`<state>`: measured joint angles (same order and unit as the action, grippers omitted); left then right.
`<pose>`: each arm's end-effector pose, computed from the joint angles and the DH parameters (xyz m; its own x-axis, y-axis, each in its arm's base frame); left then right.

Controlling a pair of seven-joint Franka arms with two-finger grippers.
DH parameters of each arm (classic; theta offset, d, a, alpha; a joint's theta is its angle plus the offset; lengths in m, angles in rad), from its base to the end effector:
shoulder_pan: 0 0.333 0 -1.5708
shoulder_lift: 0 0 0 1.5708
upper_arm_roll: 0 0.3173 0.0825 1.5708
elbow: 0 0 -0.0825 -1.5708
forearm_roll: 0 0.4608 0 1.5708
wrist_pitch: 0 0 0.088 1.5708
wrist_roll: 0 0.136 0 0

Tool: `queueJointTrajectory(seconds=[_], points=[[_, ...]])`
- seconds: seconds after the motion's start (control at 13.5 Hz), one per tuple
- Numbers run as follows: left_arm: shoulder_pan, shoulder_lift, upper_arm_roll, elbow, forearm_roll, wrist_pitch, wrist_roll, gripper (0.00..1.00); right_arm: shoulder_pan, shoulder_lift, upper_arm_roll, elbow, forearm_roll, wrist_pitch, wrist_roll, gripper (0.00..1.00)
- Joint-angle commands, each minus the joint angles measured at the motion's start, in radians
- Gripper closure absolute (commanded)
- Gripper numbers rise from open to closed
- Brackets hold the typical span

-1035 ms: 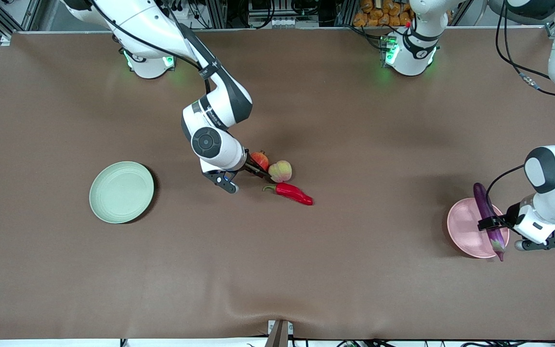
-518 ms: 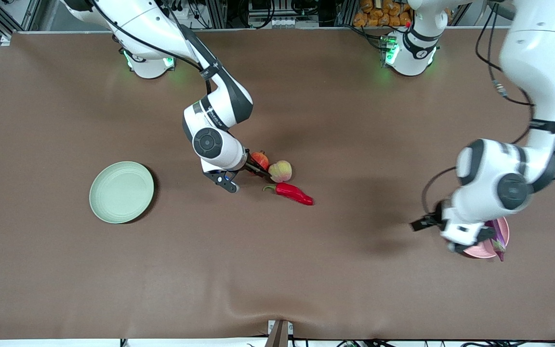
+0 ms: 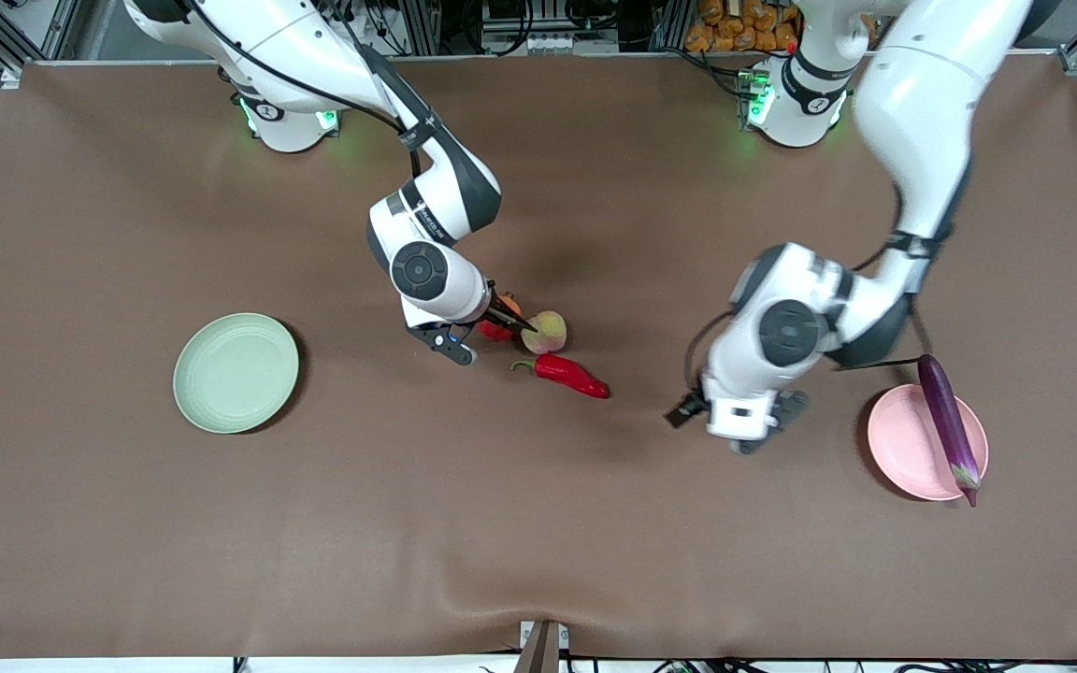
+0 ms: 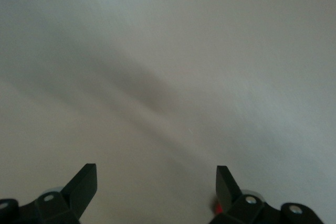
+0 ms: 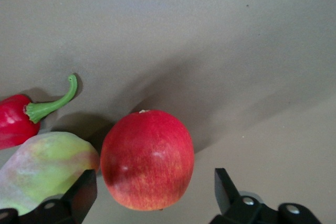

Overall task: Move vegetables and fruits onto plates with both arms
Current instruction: 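Grasp the red apple with the right gripper while the left gripper reaches the chili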

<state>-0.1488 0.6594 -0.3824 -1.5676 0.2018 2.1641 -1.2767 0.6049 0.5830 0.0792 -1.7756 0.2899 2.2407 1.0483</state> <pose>0.6748 -0.3504 0.2049 0.7616 0.6447 -0.0652 0.6466 -0.7628 0.0097 0.5340 0.4536 0.1420 0.8080 -0.5173 -0.2819 -0.5387 -0.8425 0.0016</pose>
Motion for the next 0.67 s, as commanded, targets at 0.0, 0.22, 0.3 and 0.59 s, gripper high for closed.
queueJointTrajectory(seconds=[0.0, 0.22, 0.3, 0.59], points=[[-0.081, 0.069, 0.019, 0.08, 0.01, -0.001, -0.137, 0.0, 0.012, 0.012, -0.006, -0.008, 0.014, 0.017, 0.006, 0.2], [-0.13, 0.103, 0.02, 0.081, 0.01, 0.058, -0.274, 0.0, 0.018, 0.015, -0.006, -0.01, 0.012, 0.027, -0.002, 0.68], [-0.152, 0.12, 0.02, 0.081, 0.01, 0.091, -0.314, 0.0, 0.012, 0.014, -0.006, -0.008, 0.012, 0.026, -0.004, 0.93], [-0.205, 0.169, 0.02, 0.081, 0.007, 0.178, -0.421, 0.0, -0.013, -0.002, -0.007, 0.024, 0.011, 0.007, -0.016, 1.0]])
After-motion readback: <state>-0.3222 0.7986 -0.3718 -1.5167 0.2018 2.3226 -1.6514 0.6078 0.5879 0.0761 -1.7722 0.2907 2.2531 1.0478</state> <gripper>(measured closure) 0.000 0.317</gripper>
